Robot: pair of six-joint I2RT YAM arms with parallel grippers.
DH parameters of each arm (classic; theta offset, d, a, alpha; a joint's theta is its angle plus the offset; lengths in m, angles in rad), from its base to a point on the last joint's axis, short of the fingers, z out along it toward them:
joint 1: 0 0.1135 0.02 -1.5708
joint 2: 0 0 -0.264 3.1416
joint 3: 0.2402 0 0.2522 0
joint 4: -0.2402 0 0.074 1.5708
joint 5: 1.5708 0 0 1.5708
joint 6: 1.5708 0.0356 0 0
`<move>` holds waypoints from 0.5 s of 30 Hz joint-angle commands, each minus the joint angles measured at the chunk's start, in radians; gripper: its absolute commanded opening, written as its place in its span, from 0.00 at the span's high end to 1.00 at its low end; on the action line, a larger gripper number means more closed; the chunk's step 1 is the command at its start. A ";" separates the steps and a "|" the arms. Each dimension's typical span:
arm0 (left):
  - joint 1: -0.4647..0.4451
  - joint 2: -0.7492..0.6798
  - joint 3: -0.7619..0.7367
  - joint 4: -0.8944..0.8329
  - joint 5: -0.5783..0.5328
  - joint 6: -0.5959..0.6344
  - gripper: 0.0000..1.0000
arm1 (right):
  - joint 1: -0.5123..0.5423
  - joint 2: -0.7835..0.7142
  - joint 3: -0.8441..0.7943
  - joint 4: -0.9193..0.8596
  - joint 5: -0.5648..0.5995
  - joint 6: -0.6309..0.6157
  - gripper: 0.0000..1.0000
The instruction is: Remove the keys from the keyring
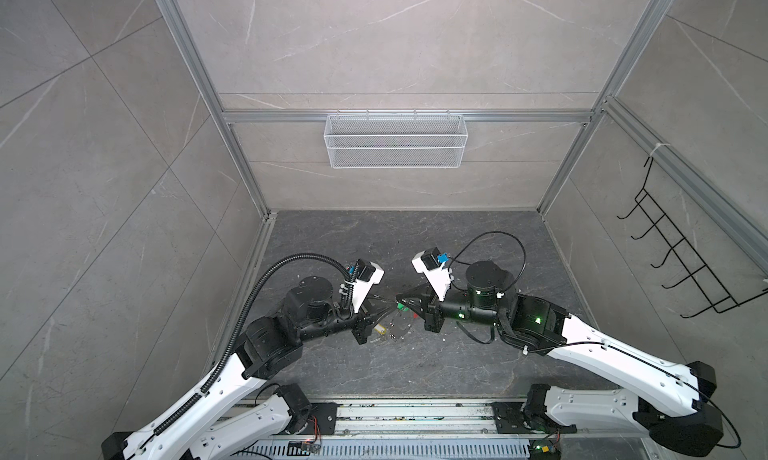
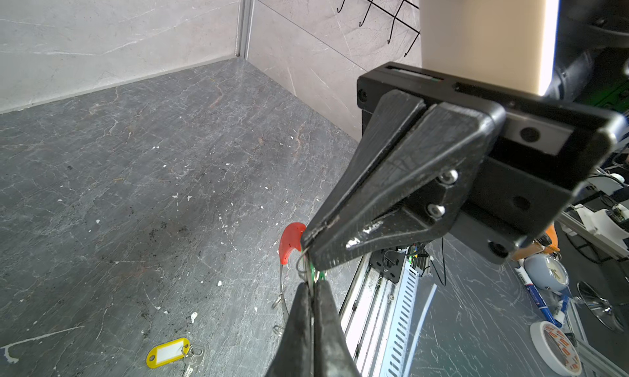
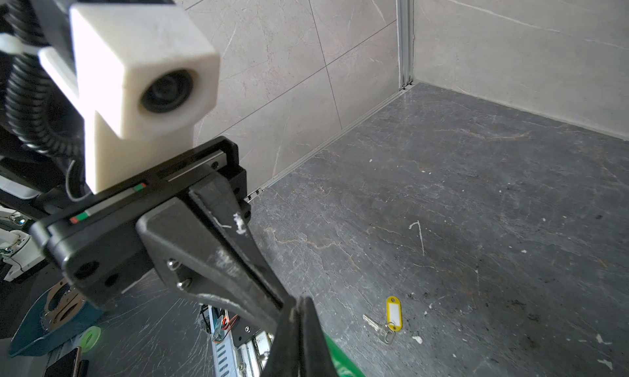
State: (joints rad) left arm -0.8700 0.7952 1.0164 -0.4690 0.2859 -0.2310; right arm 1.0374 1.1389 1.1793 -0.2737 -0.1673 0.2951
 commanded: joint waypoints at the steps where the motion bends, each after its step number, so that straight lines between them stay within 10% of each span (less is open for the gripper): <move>1: -0.002 -0.031 0.012 0.042 -0.033 0.012 1.00 | -0.003 -0.011 0.038 -0.002 0.049 0.011 1.00; 15: -0.002 -0.063 -0.005 0.093 -0.073 -0.039 1.00 | -0.036 -0.039 0.022 -0.022 -0.006 -0.004 0.77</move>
State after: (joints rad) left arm -0.8707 0.7490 1.0054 -0.4458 0.2321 -0.2466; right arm 1.0157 1.1290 1.1824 -0.2806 -0.1509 0.2996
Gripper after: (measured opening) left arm 0.049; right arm 0.219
